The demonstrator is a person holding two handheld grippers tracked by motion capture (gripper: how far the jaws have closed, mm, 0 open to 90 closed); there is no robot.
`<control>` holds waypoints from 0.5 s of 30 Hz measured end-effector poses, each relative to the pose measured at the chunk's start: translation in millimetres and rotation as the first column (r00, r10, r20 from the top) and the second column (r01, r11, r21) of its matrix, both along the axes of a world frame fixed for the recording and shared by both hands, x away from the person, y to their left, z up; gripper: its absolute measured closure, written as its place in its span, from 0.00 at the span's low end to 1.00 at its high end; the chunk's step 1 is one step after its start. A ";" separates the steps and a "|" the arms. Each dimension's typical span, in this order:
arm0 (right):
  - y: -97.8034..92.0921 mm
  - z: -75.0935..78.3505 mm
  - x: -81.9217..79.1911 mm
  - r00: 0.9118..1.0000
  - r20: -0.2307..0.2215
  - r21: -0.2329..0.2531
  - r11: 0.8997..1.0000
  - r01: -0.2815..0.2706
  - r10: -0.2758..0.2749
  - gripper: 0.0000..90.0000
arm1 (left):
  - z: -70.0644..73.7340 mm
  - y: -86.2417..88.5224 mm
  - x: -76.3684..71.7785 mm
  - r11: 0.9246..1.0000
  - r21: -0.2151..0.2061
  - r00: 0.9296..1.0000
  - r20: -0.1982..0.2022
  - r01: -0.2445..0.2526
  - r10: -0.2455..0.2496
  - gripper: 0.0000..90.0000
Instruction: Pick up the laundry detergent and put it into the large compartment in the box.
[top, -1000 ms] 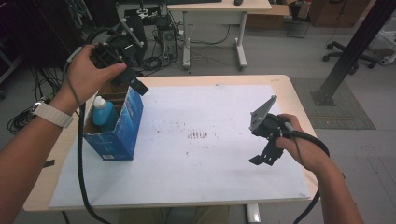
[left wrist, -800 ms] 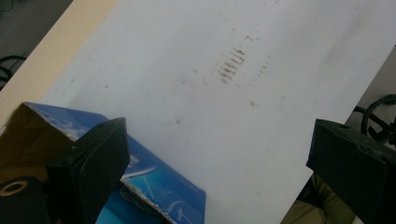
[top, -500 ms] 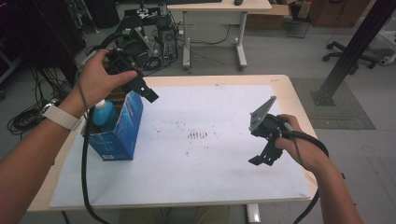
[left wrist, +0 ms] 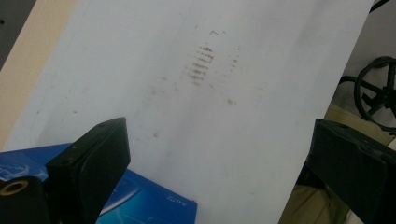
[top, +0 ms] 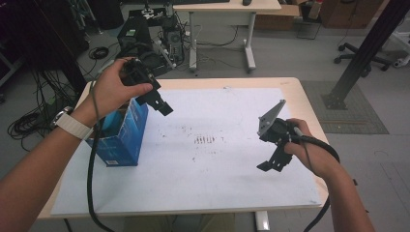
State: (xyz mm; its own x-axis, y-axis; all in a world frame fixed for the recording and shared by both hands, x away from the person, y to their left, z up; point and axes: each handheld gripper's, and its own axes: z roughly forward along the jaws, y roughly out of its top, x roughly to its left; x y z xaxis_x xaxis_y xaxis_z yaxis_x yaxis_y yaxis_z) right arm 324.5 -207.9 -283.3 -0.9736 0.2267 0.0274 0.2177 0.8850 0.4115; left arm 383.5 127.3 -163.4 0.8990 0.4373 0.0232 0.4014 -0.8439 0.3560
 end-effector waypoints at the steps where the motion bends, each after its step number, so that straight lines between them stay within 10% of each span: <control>1: -0.3 0.2 0.1 1.000 0.001 0.001 1.000 0.000 0.000 0.06 | -1.0 -1.5 -0.4 1.000 -0.001 1.000 0.000 0.006 -0.006 0.07; 15: 0.0 -0.5 -1.2 1.000 0.004 0.006 1.000 0.004 -0.004 0.06 | -26.4 -12.5 -6.1 0.999 0.002 0.999 -0.023 0.038 -0.038 0.07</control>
